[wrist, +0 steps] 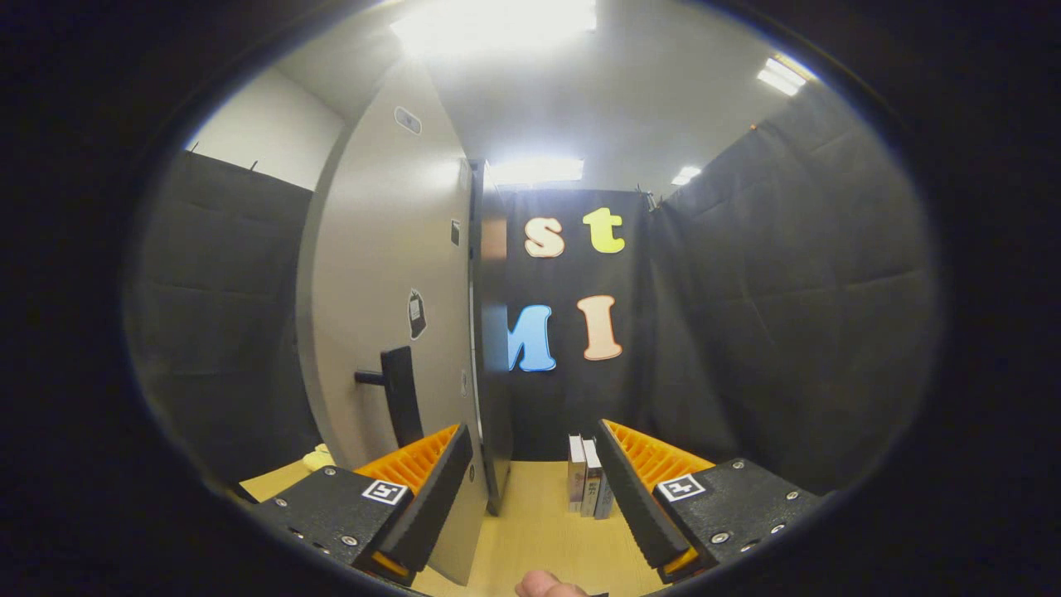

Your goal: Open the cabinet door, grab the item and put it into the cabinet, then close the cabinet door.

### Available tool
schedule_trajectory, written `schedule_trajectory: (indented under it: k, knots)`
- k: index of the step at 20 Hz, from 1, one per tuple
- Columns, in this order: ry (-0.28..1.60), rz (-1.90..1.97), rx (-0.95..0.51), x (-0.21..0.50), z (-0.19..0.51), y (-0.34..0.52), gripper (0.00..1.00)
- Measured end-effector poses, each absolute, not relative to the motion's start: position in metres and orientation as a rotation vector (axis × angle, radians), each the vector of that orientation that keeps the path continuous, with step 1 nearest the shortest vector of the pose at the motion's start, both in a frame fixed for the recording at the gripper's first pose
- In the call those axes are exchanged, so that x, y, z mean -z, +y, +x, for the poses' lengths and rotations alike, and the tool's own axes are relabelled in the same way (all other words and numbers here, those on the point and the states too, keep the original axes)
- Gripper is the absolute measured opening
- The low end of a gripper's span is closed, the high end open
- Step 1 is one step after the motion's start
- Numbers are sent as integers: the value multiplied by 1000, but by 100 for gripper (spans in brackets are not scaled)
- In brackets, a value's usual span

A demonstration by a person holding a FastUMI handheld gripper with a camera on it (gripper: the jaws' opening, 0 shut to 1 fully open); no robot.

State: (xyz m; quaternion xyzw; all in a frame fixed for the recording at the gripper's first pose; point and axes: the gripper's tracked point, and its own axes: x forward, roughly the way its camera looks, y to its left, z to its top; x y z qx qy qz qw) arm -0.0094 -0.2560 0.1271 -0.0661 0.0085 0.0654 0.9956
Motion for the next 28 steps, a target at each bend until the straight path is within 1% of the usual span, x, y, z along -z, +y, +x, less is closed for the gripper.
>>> schedule_trajectory:
  k: [3, 5, 11, 19, 28]
  knots:
    - [26, -116, -163, -115, 0, -246, 93]
    - [13, -121, -175, -115, -3, -239, 91]
    - [32, -109, -183, -111, -10, -217, 91]
    - [45, -113, -262, -101, -18, -138, 91]
    - [46, -119, -261, -94, -10, -73, 91]
